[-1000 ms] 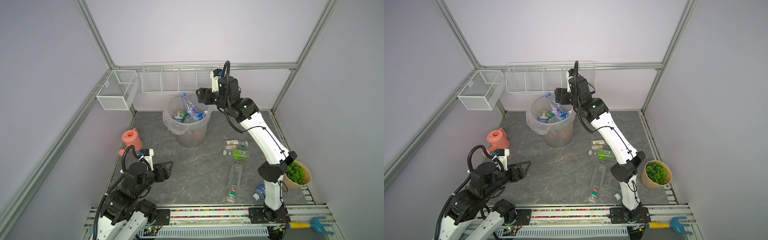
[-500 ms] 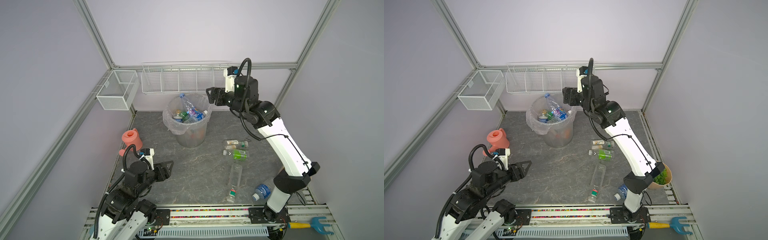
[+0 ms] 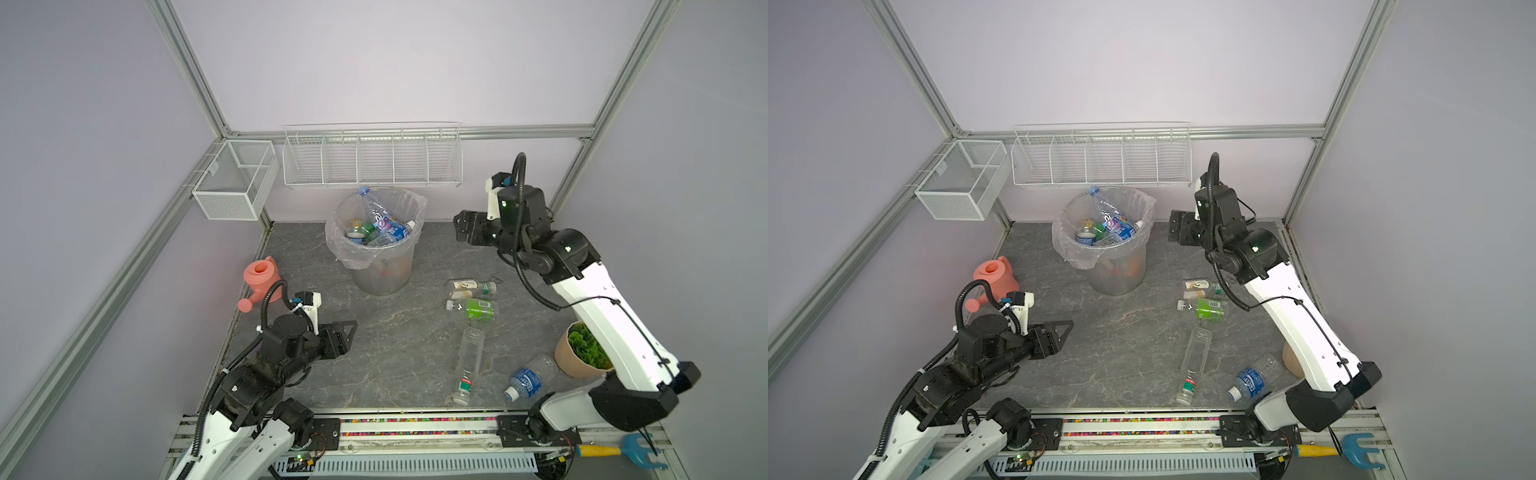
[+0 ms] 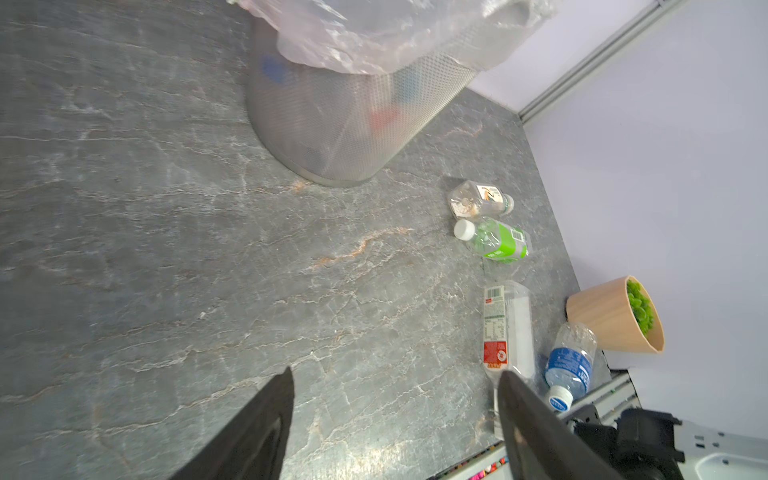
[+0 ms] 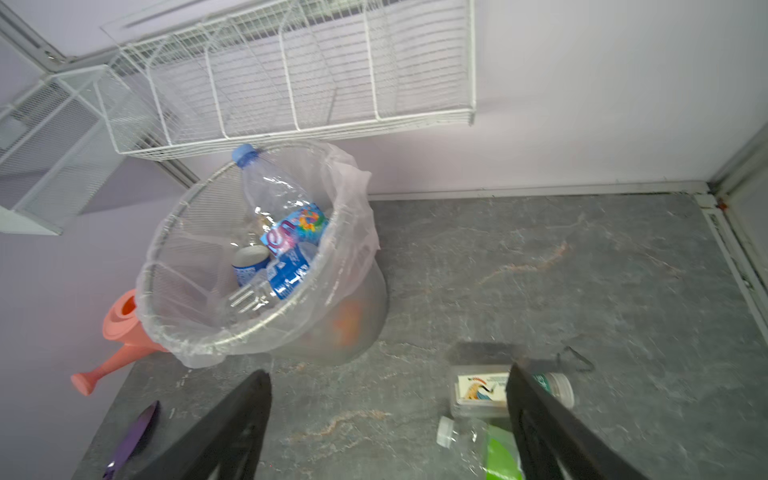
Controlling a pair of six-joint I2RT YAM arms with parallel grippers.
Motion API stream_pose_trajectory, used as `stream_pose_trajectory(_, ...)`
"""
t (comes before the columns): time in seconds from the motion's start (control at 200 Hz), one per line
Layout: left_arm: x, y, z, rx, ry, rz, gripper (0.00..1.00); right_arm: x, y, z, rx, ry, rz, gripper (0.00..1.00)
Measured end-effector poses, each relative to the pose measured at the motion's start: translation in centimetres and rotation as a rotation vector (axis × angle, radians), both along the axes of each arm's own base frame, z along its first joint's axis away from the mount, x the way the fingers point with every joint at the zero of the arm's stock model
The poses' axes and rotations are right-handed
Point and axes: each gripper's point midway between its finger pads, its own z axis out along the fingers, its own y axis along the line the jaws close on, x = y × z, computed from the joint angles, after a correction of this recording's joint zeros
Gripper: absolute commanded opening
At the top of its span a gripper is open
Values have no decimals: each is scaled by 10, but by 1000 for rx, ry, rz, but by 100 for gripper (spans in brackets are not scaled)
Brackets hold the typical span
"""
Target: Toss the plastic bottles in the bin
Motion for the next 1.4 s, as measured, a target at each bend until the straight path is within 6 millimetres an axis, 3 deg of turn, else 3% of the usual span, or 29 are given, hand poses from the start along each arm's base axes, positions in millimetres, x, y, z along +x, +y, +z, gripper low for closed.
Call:
stream_pose_trajectory(0.2, -12, -60, -5, 113, -22, -181, 83, -31, -46, -61, -37, 166, -109, 98)
stream_pose_trajectory(0.32, -15, -101, -10, 182, -34, -253, 84, -60, -71, -107, -75, 282, -161, 99)
stream_pose_trajectory(0.415, -13, -125, -20, 209, -28, -277, 85, -86, -89, -132, -82, 343, -203, 98)
stream_pose_trajectory(0.655, -7, -174, -35, 232, -5, -342, 91, -132, -122, -152, -42, 383, -285, 93)
stream_pose_trajectory(0.86, -12, -220, -43, 232, 12, -427, 93, -148, -133, -178, -26, 452, -335, 90)
stream_pose_trajectory(1.085, -18, -258, -64, 257, 45, -497, 93, -159, -150, -179, 40, 446, -426, 89)
stream_pose_trajectory(1.22, -16, -270, -73, 274, 57, -512, 93, -172, -153, -211, 61, 530, -465, 91)
stream_pose_trajectory(1.4, -14, -277, -68, 265, 46, -519, 93, -185, -155, -258, 106, 658, -510, 93)
